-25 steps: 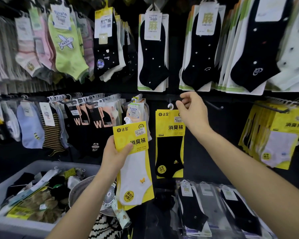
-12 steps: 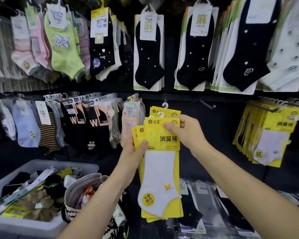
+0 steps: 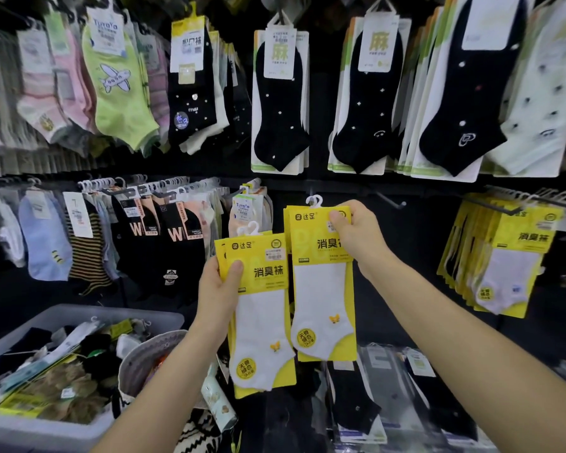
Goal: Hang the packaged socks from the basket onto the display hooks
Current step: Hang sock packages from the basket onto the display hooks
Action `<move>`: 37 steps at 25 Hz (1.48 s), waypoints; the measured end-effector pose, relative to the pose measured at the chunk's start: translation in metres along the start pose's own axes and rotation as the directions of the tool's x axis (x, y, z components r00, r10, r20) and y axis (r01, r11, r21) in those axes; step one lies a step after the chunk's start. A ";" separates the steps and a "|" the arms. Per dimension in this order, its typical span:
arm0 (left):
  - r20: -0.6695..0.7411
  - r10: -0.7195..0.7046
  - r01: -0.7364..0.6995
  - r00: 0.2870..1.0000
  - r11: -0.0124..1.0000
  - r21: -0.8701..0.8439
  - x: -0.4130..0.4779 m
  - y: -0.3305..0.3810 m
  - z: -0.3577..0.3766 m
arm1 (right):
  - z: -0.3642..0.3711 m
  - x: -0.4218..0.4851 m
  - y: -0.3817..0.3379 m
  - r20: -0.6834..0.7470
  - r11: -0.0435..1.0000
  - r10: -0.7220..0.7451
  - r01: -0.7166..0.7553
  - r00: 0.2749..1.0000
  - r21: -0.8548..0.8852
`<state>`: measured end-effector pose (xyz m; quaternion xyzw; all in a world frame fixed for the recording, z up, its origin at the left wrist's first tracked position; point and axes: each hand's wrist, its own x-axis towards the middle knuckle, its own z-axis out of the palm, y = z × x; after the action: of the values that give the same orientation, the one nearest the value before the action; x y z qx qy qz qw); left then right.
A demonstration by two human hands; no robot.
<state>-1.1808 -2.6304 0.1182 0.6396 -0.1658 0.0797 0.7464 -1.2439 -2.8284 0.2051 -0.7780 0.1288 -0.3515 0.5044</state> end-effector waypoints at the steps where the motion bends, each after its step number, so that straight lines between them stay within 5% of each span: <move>1: -0.014 0.007 -0.007 1.000 1.000 0.014 0.001 -0.001 -0.006 | 0.004 0.003 0.000 -0.001 1.000 0.002 -0.002 1.000 -0.025; 9: 0.012 0.107 -0.107 0.994 0.992 0.066 0.001 0.007 -0.018 | 0.020 0.018 0.012 -0.031 0.992 0.100 -0.102 0.994 -0.080; 13: 0.046 0.124 -0.125 0.991 0.992 0.013 -0.005 0.011 -0.002 | 0.018 -0.008 0.016 -0.209 0.985 -0.143 0.120 0.967 -0.123; 17: 0.120 0.145 -0.139 0.982 0.989 -0.057 -0.013 0.012 0.021 | 0.028 -0.041 0.012 0.078 0.988 -0.151 0.153 0.985 -0.026; 21: 0.196 0.107 -0.073 0.975 0.982 -0.172 -0.020 0.010 0.031 | 0.016 -0.037 0.014 0.057 0.993 -0.093 0.088 0.994 0.073; 30: -0.037 0.034 -0.035 0.999 0.998 -0.052 0.001 0.000 0.014 | -0.007 -0.004 0.010 -0.107 0.999 -0.032 0.029 0.994 -0.027; 37: -0.022 0.079 -0.079 0.997 0.997 -0.005 0.000 0.005 0.000 | 0.016 0.013 0.015 -0.089 0.993 -0.013 0.002 0.996 -0.115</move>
<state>-1.1822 -2.6296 0.1229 0.6293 -0.1829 0.1158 0.7464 -1.2216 -2.8316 0.1935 -0.7896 0.1684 -0.3801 0.4514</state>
